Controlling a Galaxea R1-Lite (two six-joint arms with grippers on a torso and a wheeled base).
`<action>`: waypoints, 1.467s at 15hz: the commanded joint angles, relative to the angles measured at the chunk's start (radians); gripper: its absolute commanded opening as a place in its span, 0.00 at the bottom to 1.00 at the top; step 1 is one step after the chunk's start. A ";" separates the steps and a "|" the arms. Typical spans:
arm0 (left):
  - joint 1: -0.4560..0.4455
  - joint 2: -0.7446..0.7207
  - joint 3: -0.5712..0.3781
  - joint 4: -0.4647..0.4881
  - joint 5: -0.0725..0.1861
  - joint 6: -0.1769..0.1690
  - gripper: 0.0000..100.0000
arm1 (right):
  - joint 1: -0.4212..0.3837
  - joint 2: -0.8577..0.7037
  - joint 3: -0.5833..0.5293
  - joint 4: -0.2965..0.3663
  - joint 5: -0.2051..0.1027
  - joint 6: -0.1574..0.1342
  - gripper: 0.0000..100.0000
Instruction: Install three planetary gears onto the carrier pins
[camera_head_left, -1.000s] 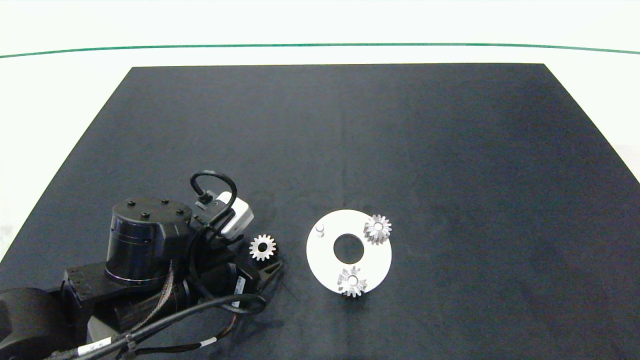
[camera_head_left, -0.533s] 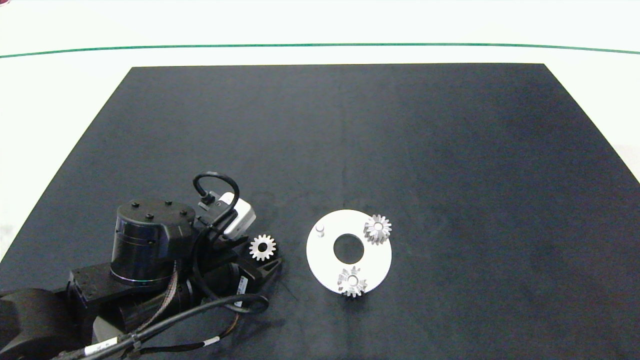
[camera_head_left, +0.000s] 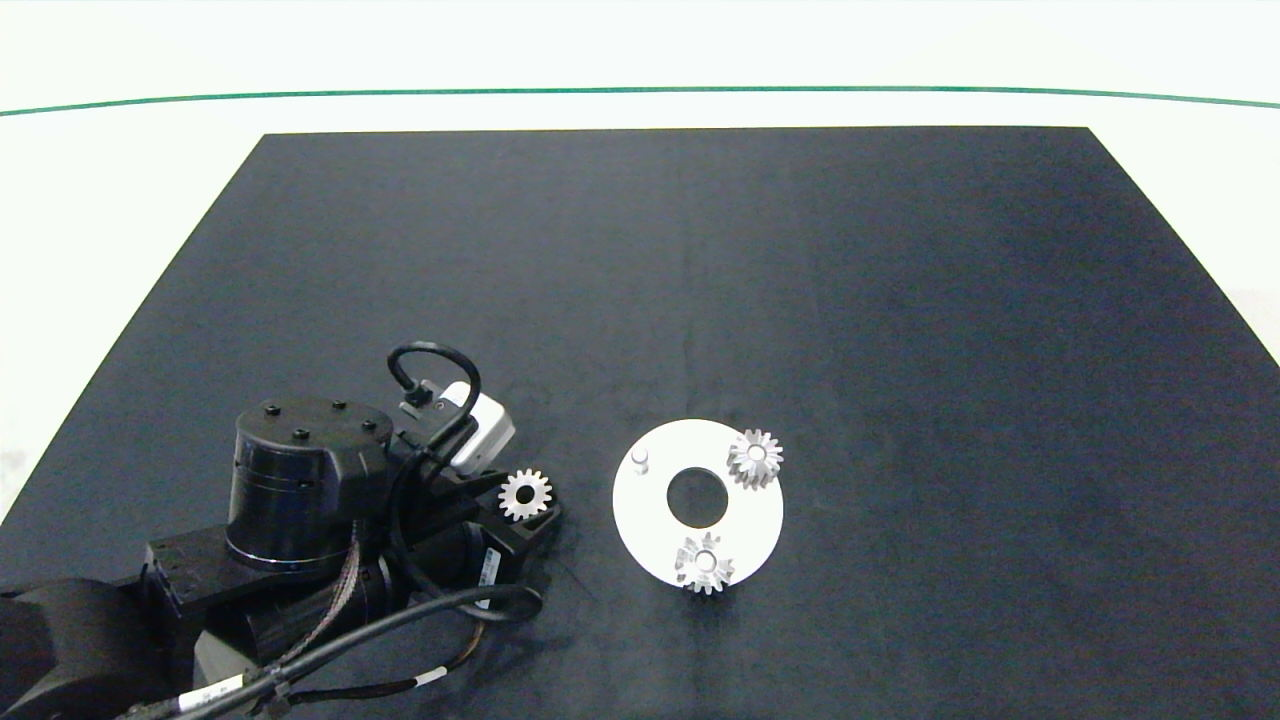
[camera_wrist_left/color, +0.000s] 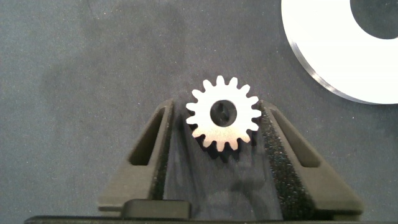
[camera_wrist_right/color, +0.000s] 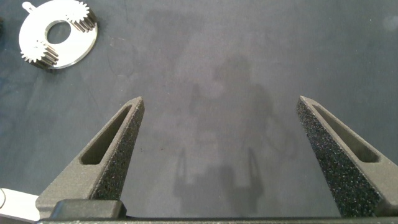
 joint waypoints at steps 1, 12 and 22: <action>-0.002 0.001 0.001 -0.004 0.002 0.001 0.46 | 0.000 0.002 0.000 0.002 -0.001 -0.001 1.00; 0.000 0.006 0.004 -0.003 -0.001 0.004 0.25 | 0.002 -0.001 0.000 0.003 -0.001 -0.001 1.00; -0.002 -0.002 0.012 -0.001 -0.003 0.010 0.04 | 0.005 -0.002 0.000 0.003 -0.002 -0.001 1.00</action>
